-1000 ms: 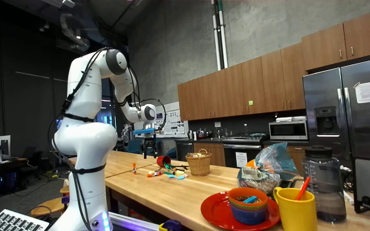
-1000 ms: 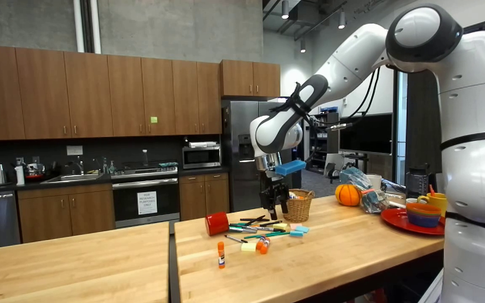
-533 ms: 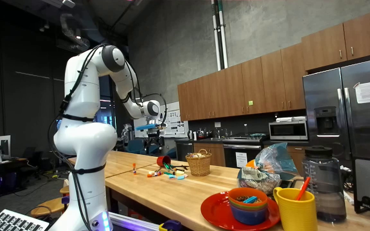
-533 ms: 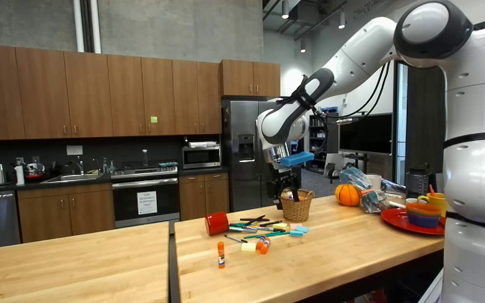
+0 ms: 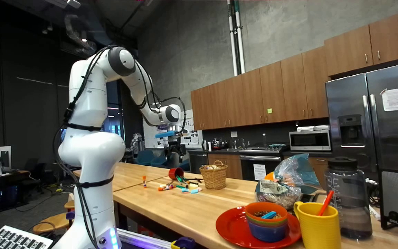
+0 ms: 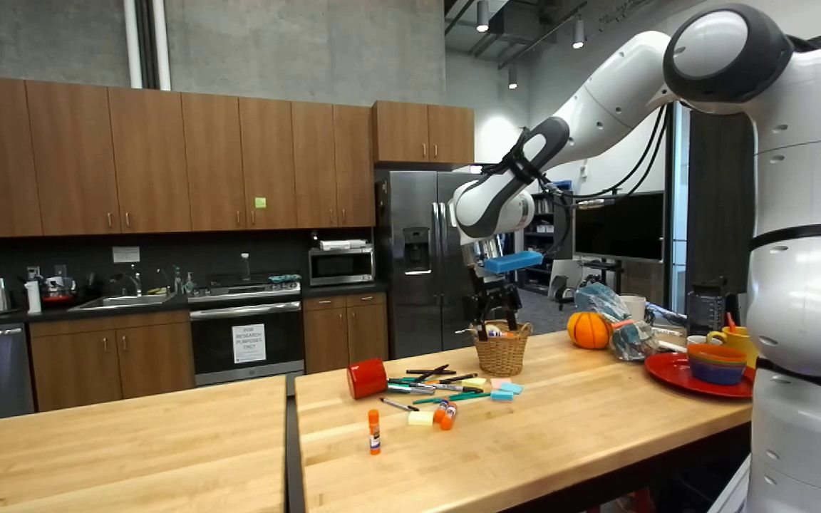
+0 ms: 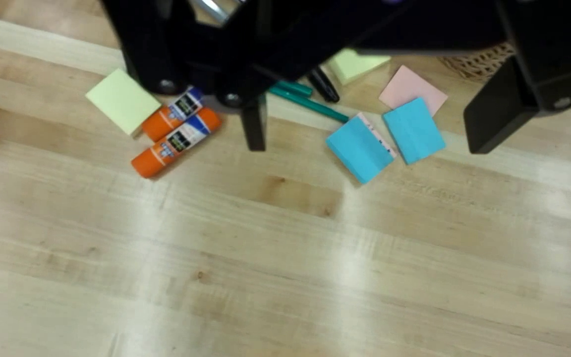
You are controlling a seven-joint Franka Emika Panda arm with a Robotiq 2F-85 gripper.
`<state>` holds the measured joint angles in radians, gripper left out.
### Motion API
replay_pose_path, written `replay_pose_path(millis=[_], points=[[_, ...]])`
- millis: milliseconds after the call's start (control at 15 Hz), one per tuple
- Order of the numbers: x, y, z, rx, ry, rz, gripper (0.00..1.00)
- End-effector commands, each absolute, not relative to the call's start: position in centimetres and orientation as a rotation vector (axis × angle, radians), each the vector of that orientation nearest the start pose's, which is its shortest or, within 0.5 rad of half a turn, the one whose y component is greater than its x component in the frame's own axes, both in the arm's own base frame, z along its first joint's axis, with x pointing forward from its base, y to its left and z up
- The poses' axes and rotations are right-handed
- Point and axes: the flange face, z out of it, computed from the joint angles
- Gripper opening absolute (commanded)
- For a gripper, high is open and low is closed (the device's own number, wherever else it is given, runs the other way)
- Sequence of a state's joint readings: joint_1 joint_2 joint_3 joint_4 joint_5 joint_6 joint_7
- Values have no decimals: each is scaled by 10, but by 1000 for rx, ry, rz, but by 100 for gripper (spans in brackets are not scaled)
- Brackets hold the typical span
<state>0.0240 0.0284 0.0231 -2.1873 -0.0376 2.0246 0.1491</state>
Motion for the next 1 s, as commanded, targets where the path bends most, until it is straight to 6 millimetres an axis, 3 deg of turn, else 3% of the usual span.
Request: replay_pose_path(millis=[0, 333, 667, 933], points=[[536, -1, 365, -3196, 154, 175, 100], [575, -30, 355, -3232, 196, 10, 100], [613, -65, 343, -3253, 298, -44, 100], [633, -95, 334, -3241, 417, -64, 100]])
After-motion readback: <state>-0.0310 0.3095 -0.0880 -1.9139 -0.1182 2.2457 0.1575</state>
